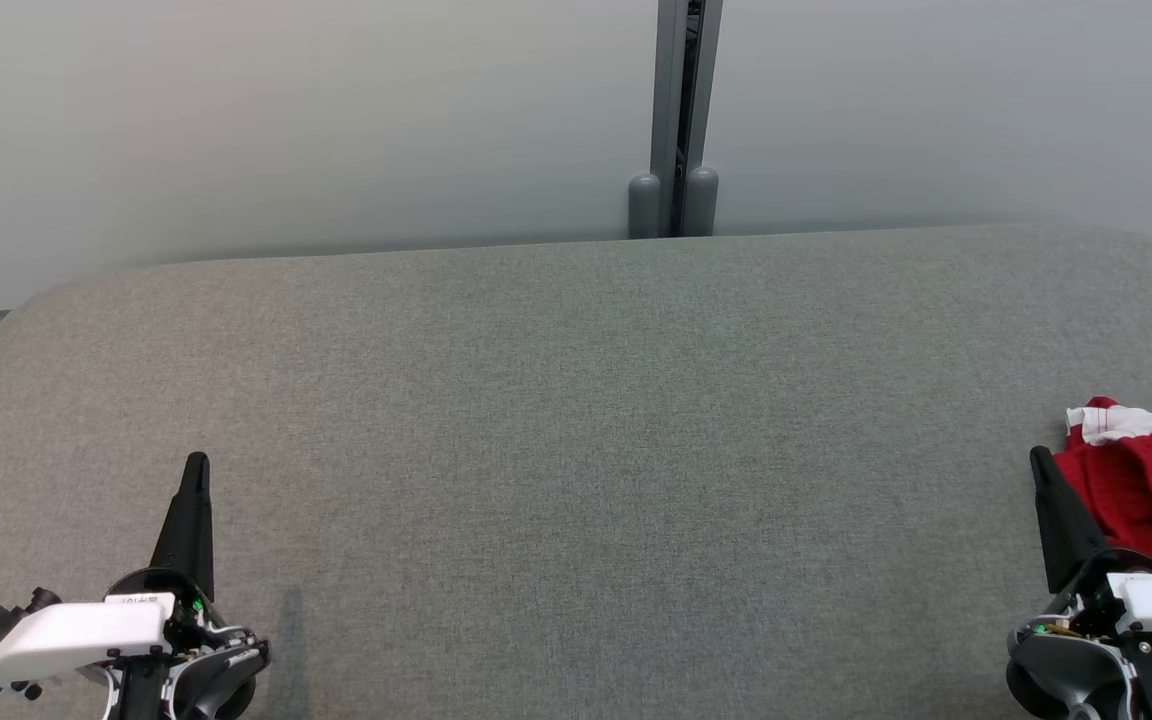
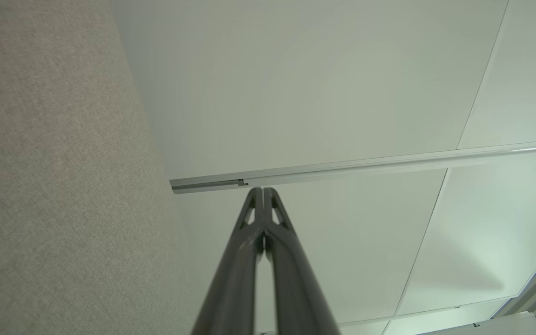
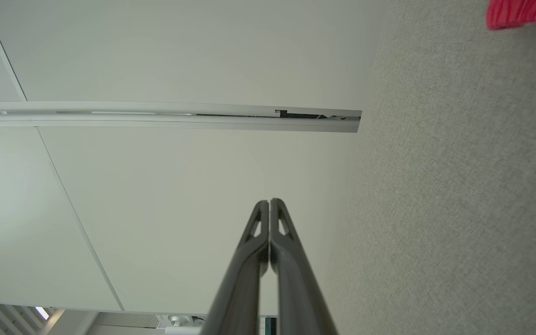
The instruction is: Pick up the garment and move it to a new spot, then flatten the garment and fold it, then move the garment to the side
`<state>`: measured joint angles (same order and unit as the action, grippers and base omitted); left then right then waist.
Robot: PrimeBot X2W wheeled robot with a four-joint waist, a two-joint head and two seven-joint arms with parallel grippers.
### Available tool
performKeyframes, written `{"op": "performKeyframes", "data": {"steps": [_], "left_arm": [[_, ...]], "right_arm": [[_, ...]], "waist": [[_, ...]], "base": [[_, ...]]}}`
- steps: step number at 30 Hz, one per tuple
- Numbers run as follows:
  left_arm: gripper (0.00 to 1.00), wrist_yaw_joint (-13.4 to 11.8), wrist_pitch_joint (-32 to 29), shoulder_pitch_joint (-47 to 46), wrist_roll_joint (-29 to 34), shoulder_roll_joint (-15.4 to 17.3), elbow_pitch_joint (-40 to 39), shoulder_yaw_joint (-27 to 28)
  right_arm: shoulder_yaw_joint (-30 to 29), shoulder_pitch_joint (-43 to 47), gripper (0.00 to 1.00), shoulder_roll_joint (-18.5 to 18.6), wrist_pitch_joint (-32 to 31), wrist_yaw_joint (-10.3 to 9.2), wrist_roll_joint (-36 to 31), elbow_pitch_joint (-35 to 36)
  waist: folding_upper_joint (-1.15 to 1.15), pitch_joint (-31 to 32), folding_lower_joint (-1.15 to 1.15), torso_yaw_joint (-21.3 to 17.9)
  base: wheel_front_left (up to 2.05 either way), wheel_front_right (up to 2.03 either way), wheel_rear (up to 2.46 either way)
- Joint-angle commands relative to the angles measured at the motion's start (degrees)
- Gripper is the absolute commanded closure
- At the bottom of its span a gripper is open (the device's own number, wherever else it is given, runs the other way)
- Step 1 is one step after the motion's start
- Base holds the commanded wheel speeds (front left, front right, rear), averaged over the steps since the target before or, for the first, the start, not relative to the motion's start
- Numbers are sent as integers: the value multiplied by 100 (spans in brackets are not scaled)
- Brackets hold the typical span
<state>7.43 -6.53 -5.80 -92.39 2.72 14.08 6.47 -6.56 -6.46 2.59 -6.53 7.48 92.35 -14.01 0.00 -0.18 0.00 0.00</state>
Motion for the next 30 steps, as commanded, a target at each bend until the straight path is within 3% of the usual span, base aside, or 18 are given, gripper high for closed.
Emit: {"op": "performKeyframes", "data": {"steps": [1,30], "left_arm": [[100,23,-18,-81,-9,30,-19,23],[100,23,-18,-81,-9,30,-19,22]], "right_arm": [[-8,50,100,55,-21,2,14,20],[-7,50,100,55,-21,2,14,20]], "waist": [[0,0,0,0],[0,0,0,0]], "base": [[0,0,0],[0,0,0]]}}
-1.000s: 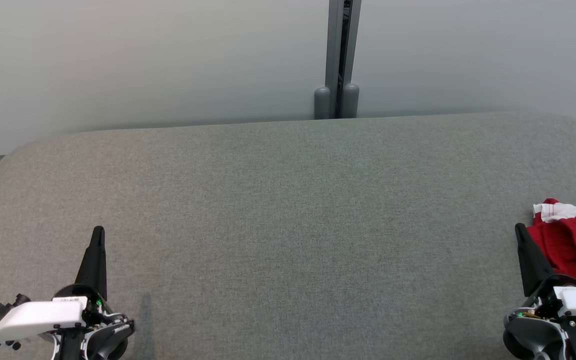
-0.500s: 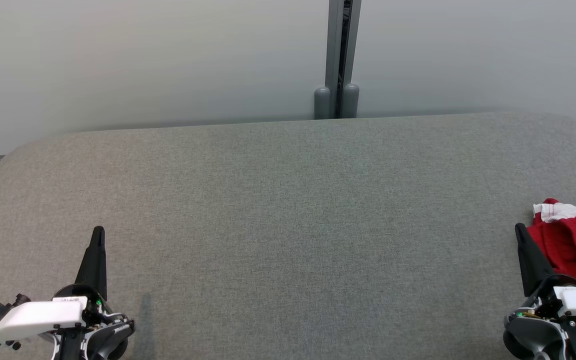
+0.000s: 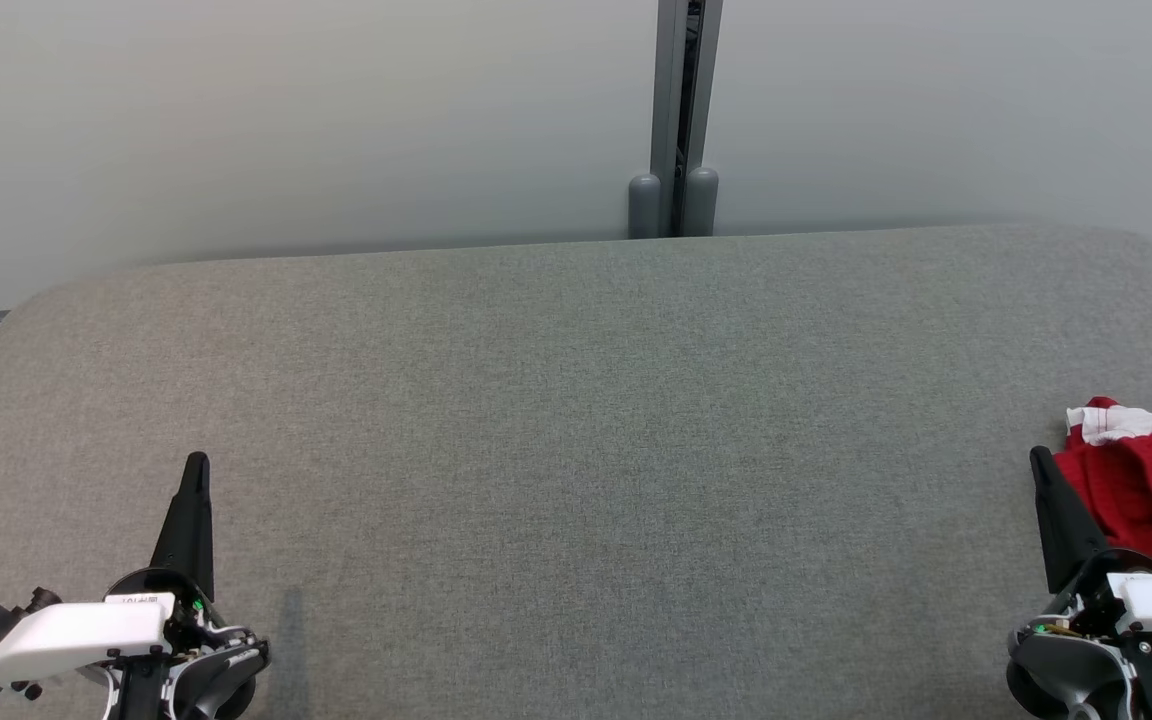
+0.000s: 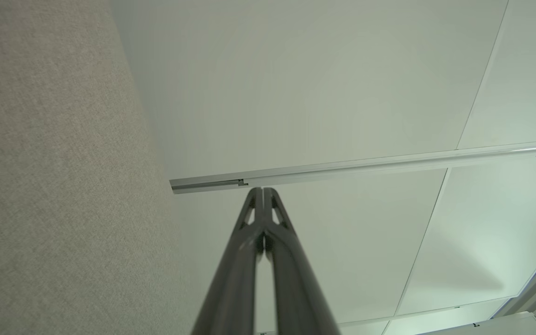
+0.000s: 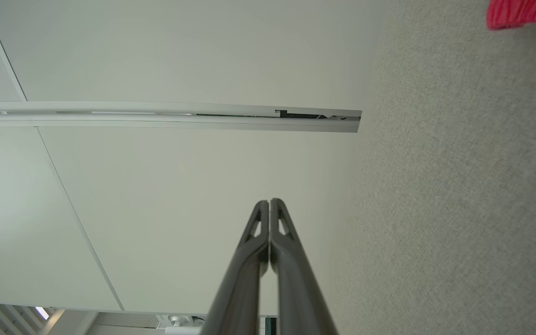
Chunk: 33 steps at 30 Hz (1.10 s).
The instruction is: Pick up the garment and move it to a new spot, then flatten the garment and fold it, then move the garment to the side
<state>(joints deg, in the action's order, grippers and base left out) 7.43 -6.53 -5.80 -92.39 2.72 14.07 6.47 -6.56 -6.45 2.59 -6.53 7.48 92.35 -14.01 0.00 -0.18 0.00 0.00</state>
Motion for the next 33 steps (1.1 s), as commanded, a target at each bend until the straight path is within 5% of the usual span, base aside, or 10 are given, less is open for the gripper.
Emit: {"op": "performKeyframes", "data": {"steps": [1,33], "left_arm": [[100,23,-18,-81,-9,30,-18,22],[100,23,-18,-81,-8,30,-18,22]], "right_arm": [[-7,50,100,55,-21,2,14,20],[-7,50,100,55,-20,2,15,20]], "waist": [[0,0,0,0],[0,0,0,0]], "base": [[0,0,0],[0,0,0]]}}
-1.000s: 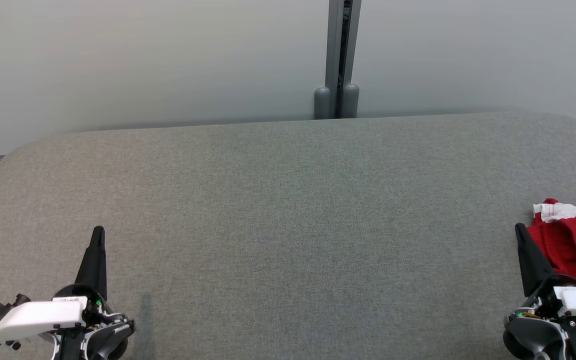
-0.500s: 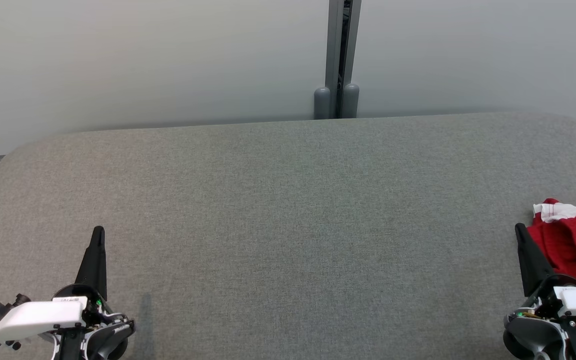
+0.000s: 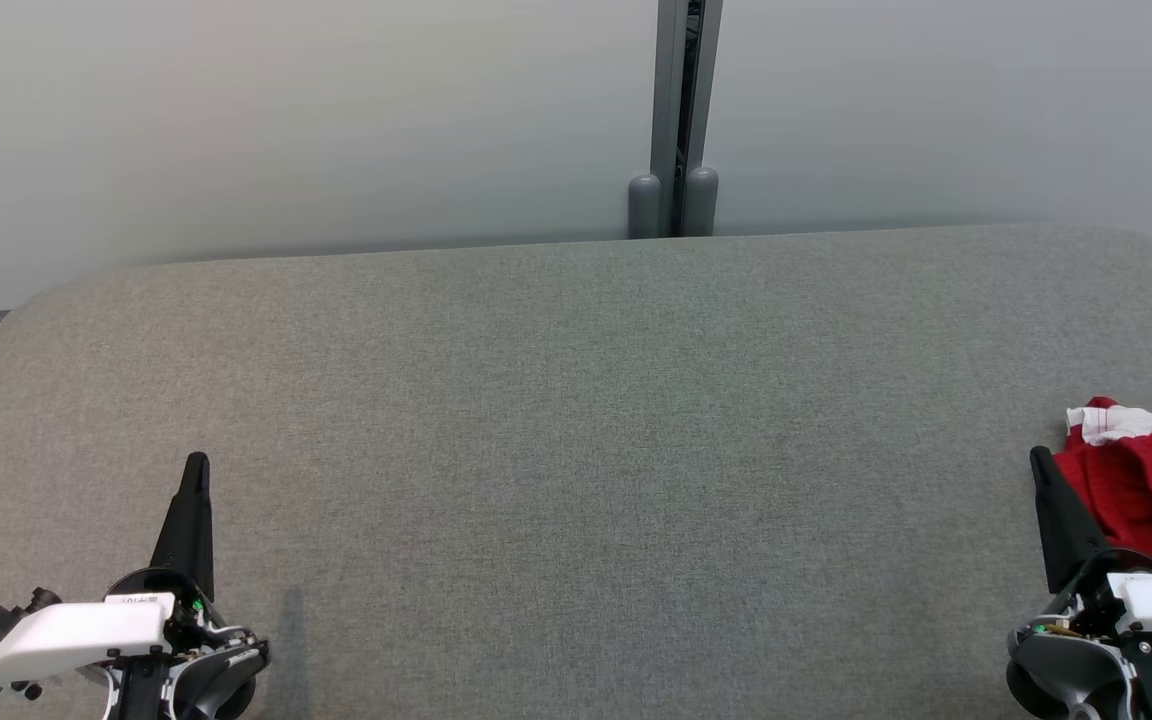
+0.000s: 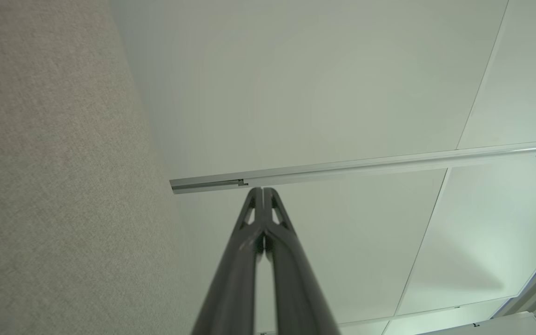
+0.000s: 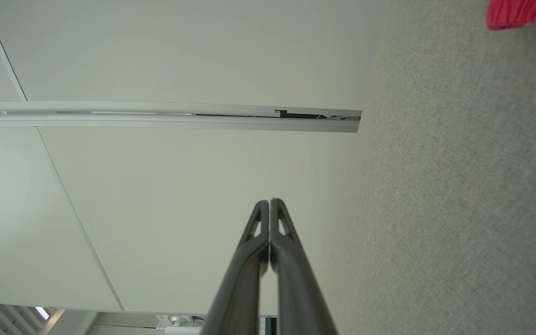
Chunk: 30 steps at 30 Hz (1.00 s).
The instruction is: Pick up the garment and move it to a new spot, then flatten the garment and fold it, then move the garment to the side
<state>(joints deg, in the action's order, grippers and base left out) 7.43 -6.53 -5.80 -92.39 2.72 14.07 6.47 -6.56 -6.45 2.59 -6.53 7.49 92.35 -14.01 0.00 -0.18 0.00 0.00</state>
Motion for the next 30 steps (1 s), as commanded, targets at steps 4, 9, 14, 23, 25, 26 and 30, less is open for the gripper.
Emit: {"op": "performKeyframes", "data": {"steps": [4,9,14,23,25,26,30], "left_arm": [[100,23,-18,-81,-8,30,-18,22],[100,23,-18,-81,-8,30,-19,22],[100,23,-18,-81,-8,30,-19,22],[100,23,-18,-81,-8,30,-19,22],[100,23,-18,-82,-8,30,-19,22],[100,23,-18,-82,-8,30,-19,22],[100,23,-18,-82,-8,30,-19,22]], "right_arm": [[-7,50,100,55,-20,1,15,20],[-7,50,100,55,-20,1,15,20],[-7,50,100,55,-20,0,15,20],[-7,50,100,55,-20,1,15,20],[-7,50,100,55,-20,1,15,20],[-7,50,100,55,-20,1,15,20],[-7,50,100,55,-20,1,15,20]], "waist": [[0,0,0,0],[0,0,0,0],[0,0,0,0],[0,0,0,0],[0,0,0,0],[0,0,0,0],[0,0,0,0]], "base": [[0,0,0],[0,0,0],[0,0,0],[0,0,0],[0,0,0],[0,0,0],[0,0,0]]}}
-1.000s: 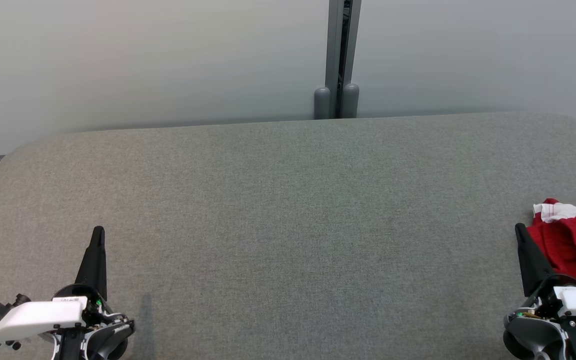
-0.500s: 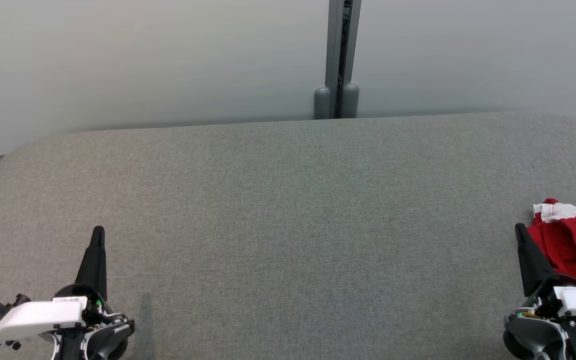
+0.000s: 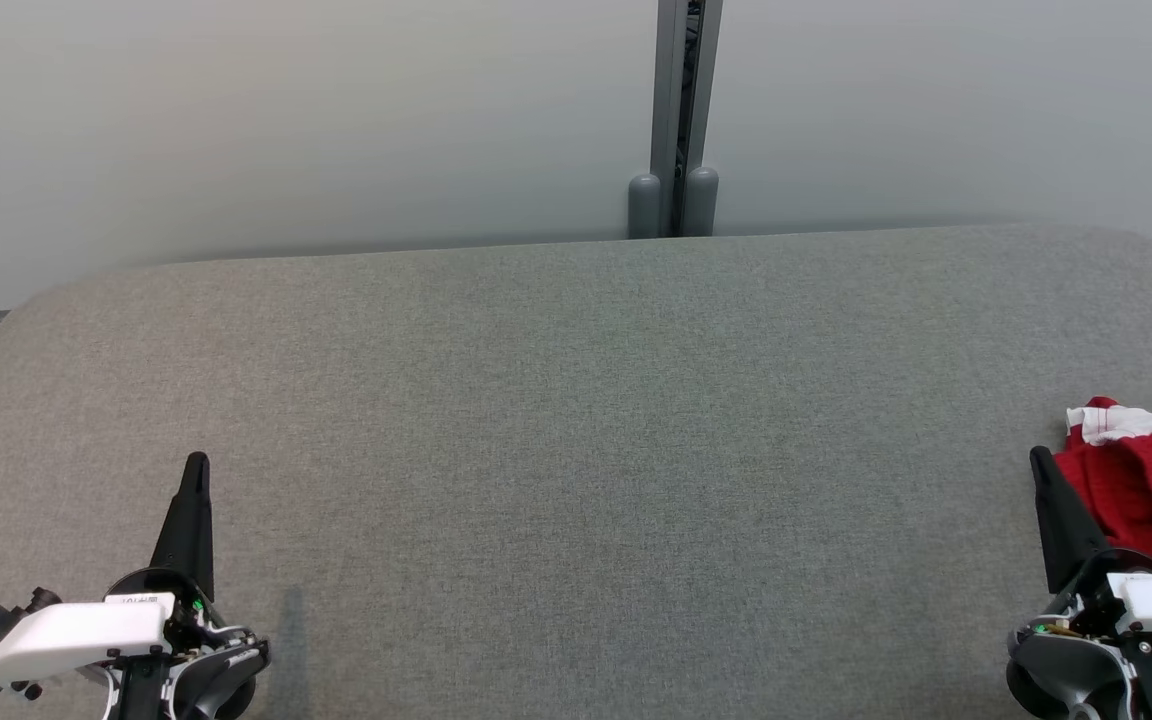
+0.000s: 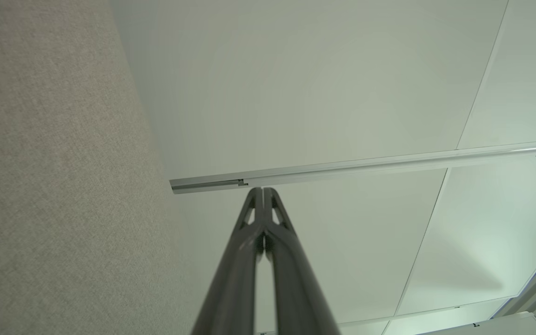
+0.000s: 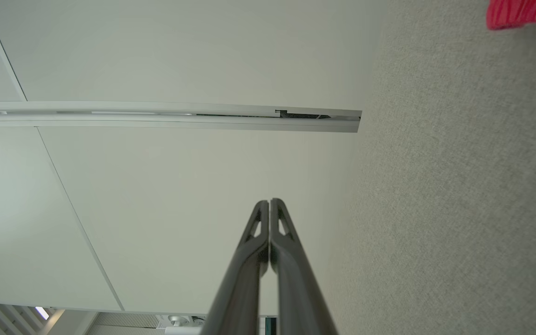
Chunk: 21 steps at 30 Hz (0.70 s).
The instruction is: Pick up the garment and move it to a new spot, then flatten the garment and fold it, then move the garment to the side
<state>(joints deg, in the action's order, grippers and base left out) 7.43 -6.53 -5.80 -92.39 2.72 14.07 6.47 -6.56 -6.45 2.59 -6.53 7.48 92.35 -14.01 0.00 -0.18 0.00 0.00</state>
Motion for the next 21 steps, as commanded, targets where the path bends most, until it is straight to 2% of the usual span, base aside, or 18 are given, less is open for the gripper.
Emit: {"op": "performKeyframes", "data": {"steps": [1,21], "left_arm": [[100,23,-18,-82,-8,30,-19,22],[100,23,-18,-82,-8,30,-19,22]], "right_arm": [[-7,50,100,55,-20,2,15,20],[-6,50,100,55,-20,2,15,20]], "waist": [[0,0,0,0],[0,0,0,0]], "base": [[0,0,0],[0,0,0]]}}
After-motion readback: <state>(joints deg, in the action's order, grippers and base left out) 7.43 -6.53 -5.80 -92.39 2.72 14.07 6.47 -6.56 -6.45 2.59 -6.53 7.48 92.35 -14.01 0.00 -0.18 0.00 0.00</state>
